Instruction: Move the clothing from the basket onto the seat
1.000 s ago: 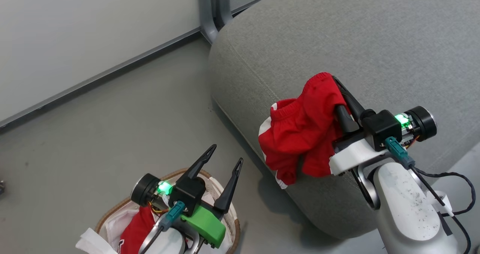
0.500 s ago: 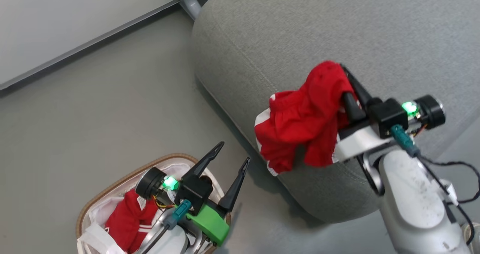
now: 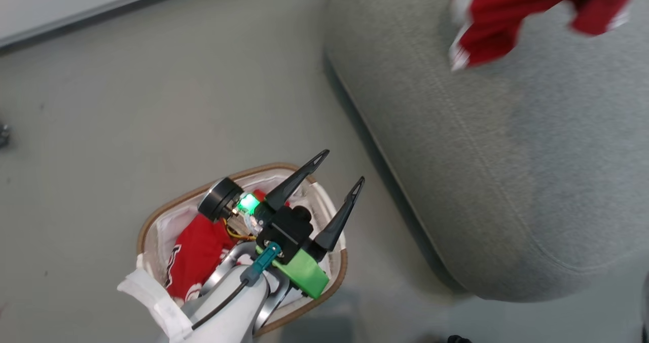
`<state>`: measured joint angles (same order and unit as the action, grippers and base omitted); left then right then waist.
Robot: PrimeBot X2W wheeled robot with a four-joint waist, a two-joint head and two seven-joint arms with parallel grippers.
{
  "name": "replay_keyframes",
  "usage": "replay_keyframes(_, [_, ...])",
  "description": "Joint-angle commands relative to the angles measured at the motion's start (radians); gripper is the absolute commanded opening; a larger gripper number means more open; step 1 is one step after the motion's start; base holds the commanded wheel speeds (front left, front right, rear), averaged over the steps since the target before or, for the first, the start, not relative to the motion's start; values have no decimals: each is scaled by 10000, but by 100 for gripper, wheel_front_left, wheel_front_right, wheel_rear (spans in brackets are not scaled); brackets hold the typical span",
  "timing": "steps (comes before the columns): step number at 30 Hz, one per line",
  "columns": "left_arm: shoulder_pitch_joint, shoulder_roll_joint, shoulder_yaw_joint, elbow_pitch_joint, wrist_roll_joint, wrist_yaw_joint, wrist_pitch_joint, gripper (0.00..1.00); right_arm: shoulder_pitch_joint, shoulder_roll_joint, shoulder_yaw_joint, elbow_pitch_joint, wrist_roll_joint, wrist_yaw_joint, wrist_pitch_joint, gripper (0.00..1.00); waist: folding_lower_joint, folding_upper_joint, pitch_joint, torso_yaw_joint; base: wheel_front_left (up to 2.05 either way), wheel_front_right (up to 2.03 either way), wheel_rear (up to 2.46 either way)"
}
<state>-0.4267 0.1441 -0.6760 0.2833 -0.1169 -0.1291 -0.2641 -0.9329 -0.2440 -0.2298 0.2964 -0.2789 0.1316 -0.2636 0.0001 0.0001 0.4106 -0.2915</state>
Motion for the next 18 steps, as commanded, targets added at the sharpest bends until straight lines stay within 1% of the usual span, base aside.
replay_keyframes(1, [-276,15,-13,-106,74,-23,-6,100,-270,-241,-292,111,-110,-17,-19,0,-1,-1,1242,1400,0,0,0])
replay_keyframes(4, [-528,-22,-98,-319,151,-23,-6,100,-820,-776,-999,370,-274,-17,-19,0,-1,-1,1737,1886,0,0,0])
replay_keyframes(8, [-758,-88,-203,-532,213,-23,-6,100,-1012,-1087,-1601,1030,-406,-17,-11,0,-1,-1,2298,2308,0,0,0])
replay_keyframes(11, [-869,-156,-204,-630,255,-23,-6,100,-777,-1108,-2040,1732,-588,-17,-11,0,-1,-1,2624,2479,0,0,0])
replay_keyframes(14, [-908,-200,-154,-683,289,-21,-6,100,-473,-928,-2415,2450,-789,-17,-13,0,-1,-1,2855,2549,0,0,0])
replay_keyframes(18, [-820,-186,-116,-663,352,-2,-6,100,19,-667,-2806,2922,-1012,-17,-13,0,-1,-1,3017,2484,0,0,0])
